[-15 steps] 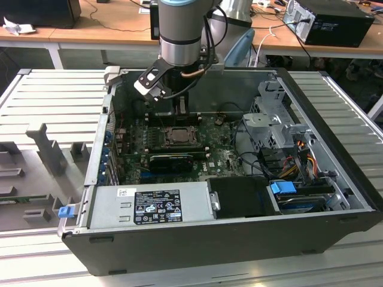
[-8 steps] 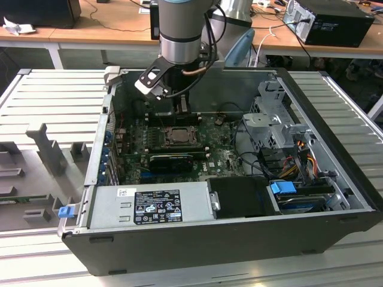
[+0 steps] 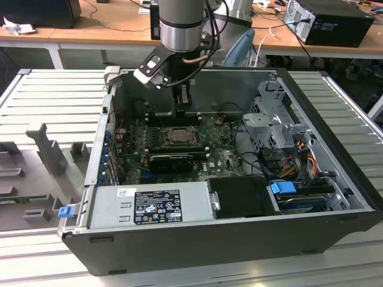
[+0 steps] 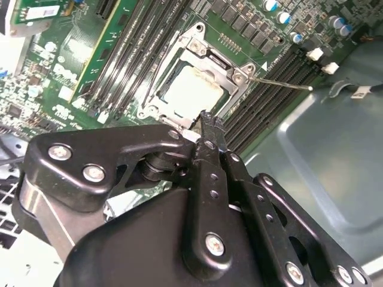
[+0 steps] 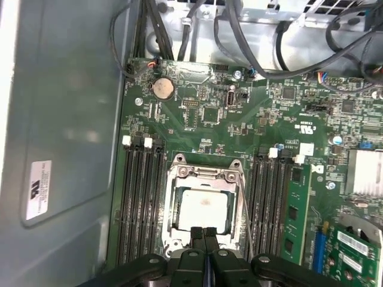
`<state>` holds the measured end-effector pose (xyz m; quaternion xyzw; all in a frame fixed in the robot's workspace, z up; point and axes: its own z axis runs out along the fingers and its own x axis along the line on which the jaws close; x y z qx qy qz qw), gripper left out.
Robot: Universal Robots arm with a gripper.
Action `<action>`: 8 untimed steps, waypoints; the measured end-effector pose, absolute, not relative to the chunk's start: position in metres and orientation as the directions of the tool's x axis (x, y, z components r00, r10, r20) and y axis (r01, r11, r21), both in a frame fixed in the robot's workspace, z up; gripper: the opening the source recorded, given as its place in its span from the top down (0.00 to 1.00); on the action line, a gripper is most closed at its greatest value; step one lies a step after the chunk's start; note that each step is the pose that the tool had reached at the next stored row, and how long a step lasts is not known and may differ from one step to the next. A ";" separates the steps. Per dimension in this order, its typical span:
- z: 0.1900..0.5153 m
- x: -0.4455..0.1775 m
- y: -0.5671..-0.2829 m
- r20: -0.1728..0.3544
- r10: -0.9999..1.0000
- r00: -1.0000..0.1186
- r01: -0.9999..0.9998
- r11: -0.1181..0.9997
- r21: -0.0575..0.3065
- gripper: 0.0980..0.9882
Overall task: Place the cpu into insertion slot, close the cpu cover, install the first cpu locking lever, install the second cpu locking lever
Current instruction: 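Install the first cpu locking lever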
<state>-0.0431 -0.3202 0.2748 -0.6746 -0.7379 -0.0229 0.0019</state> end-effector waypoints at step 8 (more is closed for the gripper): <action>0.303 -0.043 -0.320 0.028 0.996 -0.090 0.996 0.089 0.031 0.99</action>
